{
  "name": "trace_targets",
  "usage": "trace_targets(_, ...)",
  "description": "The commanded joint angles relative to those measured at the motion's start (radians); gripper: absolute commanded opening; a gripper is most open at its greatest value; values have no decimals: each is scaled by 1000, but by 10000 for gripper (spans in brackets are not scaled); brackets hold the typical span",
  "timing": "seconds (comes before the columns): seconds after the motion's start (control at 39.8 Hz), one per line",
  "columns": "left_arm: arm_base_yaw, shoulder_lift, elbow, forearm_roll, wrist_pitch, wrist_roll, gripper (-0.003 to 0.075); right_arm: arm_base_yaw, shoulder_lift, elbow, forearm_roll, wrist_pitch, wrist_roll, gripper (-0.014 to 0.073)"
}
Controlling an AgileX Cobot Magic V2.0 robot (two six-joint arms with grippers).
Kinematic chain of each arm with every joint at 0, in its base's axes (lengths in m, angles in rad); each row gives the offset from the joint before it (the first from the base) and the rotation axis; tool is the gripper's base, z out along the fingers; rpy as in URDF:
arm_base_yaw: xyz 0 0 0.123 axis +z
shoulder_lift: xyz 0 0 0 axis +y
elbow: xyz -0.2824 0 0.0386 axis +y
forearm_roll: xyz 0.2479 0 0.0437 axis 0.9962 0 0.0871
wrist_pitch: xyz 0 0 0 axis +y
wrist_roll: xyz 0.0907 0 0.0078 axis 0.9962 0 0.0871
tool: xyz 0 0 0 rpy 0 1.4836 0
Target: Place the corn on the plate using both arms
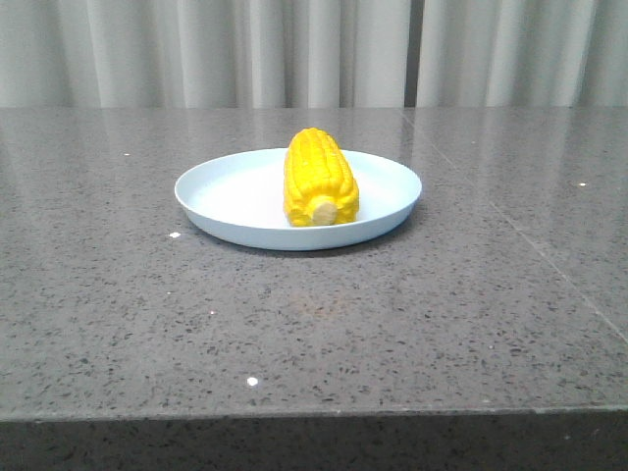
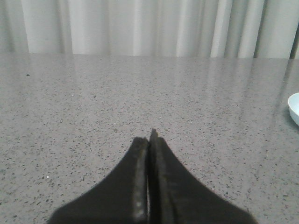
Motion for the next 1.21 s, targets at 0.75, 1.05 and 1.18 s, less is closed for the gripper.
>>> trace_targets(0.75,2,-20,4,-9,-81,-1,-20,-215,-113,332,260,-362,-247,-62)
trace_targets(1.05,2,-20,4,-9,-81,-1,-20,-215,-113,332,260,-362,-247,-62)
trace_targets(1.18,2,-20,4,-9,-81,-1,-20,-215,-113,332,260,-362,-247,-62)
